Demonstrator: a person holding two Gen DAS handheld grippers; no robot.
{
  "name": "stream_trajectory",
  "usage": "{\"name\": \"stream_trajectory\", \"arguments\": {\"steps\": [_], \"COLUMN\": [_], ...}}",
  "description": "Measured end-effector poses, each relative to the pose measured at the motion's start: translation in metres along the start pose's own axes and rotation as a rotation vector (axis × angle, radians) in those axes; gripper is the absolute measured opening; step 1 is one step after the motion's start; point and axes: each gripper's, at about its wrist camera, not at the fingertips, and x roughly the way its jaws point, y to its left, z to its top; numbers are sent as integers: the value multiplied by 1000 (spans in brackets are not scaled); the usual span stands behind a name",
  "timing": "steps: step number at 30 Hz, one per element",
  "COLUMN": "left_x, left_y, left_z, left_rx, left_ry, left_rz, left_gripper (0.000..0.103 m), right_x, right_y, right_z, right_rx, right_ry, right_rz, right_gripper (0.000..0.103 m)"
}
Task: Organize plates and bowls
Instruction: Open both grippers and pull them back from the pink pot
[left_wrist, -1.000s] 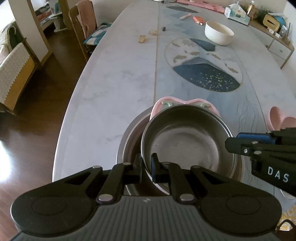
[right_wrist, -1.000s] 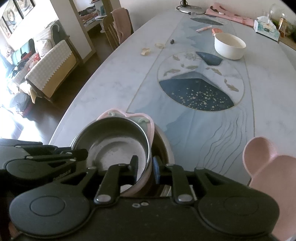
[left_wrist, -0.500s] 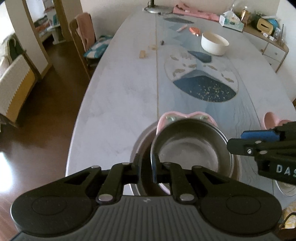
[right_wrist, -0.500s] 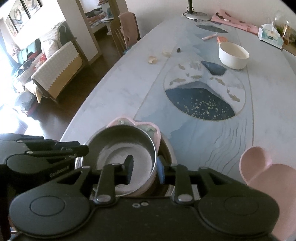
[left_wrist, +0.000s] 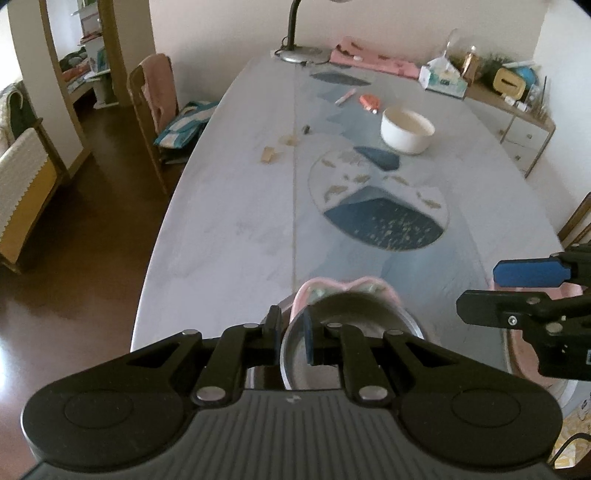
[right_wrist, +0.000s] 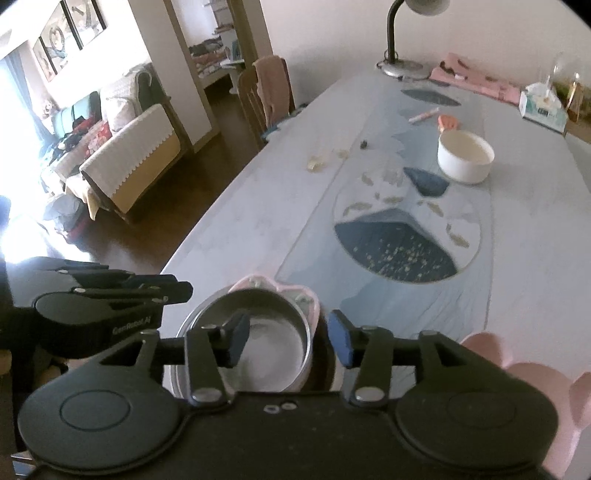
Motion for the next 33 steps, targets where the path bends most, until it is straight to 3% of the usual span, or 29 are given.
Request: {"name": "stream_trajectory", "arguments": {"steps": [5, 6, 8, 10, 11, 16, 19, 24, 33], "left_x": [-2, -2, -1, -2, -3, 2, 8, 25, 84], "left_y": [-12, -15, -20, -24, -27, -44, -56, -78, -120], "left_z": [17, 21, 29, 38, 42, 72, 93, 129, 197], "left_rx": [0, -4, -16, -30, -33, -21, -7, 14, 25], "left_ry": [-45, -50, -58, -89, -110, -154, -177, -215, -181], "left_rz": [-16, -20, -34, -49, -46, -60, -59, -61, -70], "left_gripper": [13, 18, 37, 69, 72, 73, 78, 79, 79], "right_x": [-15, -17, -22, -26, -28, -34, -37, -34, 2], "right_y": [-15, -19, -29, -42, -47, -83, -107, -147, -215], "right_z": [11, 14, 21, 28, 31, 50, 64, 92, 136], "right_rx": [-24, -25, -23, -18, -17, 4, 21, 46, 117], "right_ry": [-48, -58, -69, -83, -89, -109, -140, -179, -173], "right_rz": [-6, -9, -8, -12, -13, -25, -52, -95, -149], "right_gripper": [64, 64, 65, 68, 69, 74, 83, 96, 99]}}
